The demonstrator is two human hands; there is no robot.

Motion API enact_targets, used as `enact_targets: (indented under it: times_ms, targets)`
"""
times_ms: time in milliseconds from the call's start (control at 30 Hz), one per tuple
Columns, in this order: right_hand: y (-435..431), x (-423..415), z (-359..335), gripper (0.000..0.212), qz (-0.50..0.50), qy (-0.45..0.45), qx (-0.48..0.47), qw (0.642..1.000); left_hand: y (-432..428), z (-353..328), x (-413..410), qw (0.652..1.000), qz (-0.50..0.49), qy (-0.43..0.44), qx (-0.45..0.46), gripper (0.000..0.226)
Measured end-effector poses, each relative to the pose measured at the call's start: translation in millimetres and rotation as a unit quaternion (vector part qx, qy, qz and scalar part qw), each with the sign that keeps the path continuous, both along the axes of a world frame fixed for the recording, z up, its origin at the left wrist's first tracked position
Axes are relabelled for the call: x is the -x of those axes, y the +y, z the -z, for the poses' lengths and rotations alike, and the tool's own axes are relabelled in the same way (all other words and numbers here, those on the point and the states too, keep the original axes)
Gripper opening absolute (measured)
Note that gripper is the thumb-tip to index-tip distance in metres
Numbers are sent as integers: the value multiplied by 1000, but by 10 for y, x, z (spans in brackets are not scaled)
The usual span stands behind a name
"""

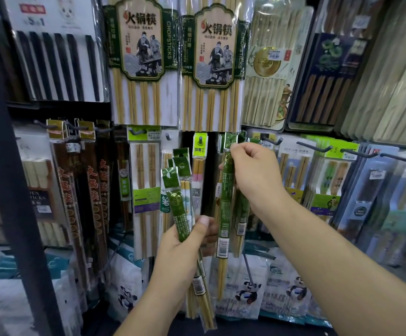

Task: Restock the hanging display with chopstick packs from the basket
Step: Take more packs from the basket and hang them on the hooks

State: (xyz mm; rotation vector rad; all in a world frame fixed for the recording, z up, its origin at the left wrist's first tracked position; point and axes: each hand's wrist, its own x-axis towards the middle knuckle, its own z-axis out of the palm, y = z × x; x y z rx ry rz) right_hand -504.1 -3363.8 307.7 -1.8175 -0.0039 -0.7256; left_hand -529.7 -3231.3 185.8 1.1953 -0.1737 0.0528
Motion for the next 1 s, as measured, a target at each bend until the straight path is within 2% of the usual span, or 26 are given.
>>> enact_targets:
  times_ms: [133, 300, 467, 633, 767, 867, 1000]
  targets:
    - [24, -26, -10, 42, 13, 7, 10, 1000, 12, 22, -7, 1000, 8, -4, -9, 32]
    - [13, -31, 16, 44, 50, -3, 43, 998, 30, 26, 1, 999, 16, -22, -23, 20]
    - [-14, -11, 74, 53, 85, -16, 118, 989, 87, 40, -12, 998, -28, -12, -58, 48]
    - [-52, 71, 155, 48, 96, 15, 151, 984, 82, 46, -24, 998, -2, -17, -67, 18]
    - [-81, 175, 247, 35, 122, 11, 154, 980, 55, 48, -7, 995, 23, -41, -85, 20]
    - [-69, 265, 292, 28, 78, -24, 137, 987, 13, 41, 8, 995, 44, -41, -78, 20]
    - [10, 378, 354, 18, -72, -6, 125, 990, -32, 36, 40, 991, 72, -43, -107, 25]
